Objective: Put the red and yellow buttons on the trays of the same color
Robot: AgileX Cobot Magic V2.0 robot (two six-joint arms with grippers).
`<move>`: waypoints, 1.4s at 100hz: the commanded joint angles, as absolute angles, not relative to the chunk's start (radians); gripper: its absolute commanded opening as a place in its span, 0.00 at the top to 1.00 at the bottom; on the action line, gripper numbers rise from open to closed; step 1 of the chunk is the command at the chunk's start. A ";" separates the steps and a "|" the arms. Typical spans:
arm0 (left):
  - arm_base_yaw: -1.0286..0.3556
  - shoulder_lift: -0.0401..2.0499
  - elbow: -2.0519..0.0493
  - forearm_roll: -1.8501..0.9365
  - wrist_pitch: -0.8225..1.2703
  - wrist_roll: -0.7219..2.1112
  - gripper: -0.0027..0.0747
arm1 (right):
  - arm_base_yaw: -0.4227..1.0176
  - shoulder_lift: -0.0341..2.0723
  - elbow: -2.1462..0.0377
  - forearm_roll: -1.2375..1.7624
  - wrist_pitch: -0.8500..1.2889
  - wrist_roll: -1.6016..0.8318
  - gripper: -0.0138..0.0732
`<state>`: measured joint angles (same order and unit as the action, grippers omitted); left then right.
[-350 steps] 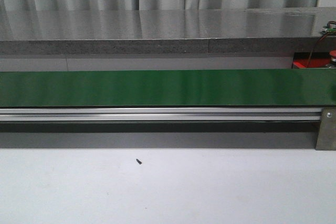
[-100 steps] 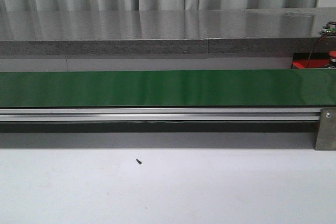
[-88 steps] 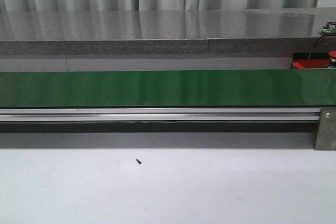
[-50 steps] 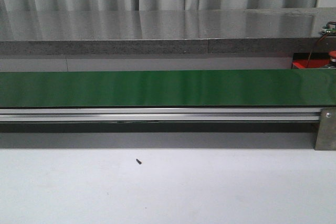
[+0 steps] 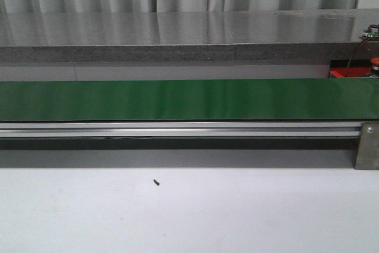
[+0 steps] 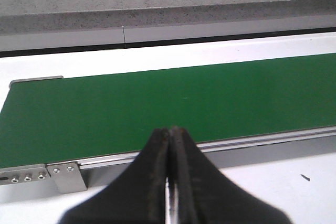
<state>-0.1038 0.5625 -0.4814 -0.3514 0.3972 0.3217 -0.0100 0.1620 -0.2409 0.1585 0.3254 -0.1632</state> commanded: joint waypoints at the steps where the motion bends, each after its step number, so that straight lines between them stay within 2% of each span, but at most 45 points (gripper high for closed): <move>1: -0.102 0.567 -0.508 -0.373 0.323 0.322 0.99 | -0.007 0.109 -0.219 0.025 0.225 -0.015 0.98; 24: -0.102 0.567 -0.508 -0.373 0.323 0.322 0.99 | -0.007 -0.025 -0.083 -0.016 0.151 0.032 0.98; 42: -0.102 0.567 -0.508 -0.373 0.323 0.322 0.99 | -0.005 -0.029 0.011 -0.016 0.064 0.032 0.98; 140: -0.102 0.567 -0.508 -0.373 0.323 0.322 0.99 | 0.038 -0.029 0.011 -0.036 0.055 0.032 0.98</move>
